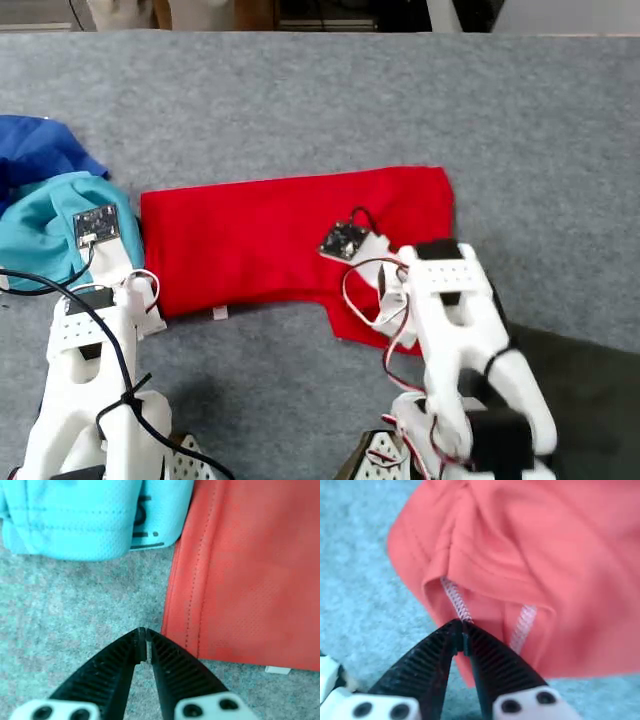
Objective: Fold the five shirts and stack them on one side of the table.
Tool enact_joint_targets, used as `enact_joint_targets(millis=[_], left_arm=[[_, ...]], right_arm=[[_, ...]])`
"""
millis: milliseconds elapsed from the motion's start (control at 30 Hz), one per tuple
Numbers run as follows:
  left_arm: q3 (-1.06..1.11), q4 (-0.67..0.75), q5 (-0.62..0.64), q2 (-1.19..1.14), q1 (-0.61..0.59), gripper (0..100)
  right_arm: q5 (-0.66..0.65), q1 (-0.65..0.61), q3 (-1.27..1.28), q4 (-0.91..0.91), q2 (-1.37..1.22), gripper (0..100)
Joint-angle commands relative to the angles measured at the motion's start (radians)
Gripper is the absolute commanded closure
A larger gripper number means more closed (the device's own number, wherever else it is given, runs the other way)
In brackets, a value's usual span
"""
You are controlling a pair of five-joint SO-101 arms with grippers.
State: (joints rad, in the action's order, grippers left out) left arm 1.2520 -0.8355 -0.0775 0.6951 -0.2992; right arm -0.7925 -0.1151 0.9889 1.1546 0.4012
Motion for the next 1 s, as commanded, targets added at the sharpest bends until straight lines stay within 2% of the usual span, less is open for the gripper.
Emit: enact_joint_targets(millis=[0, 200, 433, 667, 867, 967], left_arm=[[0.0, 0.015, -0.005, 0.019, -0.008, 98], [0.0, 0.015, -0.005, 0.019, -0.008, 98], [0.0, 0.015, -0.005, 0.019, -0.008, 98], [0.0, 0.015, -0.005, 0.019, -0.008, 98], [0.0, 0.015, -0.006, 0.019, -0.008, 98], [0.0, 0.015, -0.006, 0.019, -0.008, 98]], right_arm=[[-0.005, 0.012, -0.134, 0.08, 0.073, 99.3], [-0.006, 0.01, -0.357, 0.137, -0.021, 98.5], [-0.055, -0.007, -0.367, 0.13, -0.265, 82.9], [-0.146, -0.056, -0.239, 0.115, -0.16, 83.9], [-0.143, -0.068, -0.18, -0.021, -0.145, 84.1], [-0.14, -0.067, -0.174, -0.025, -0.166, 92.1]])
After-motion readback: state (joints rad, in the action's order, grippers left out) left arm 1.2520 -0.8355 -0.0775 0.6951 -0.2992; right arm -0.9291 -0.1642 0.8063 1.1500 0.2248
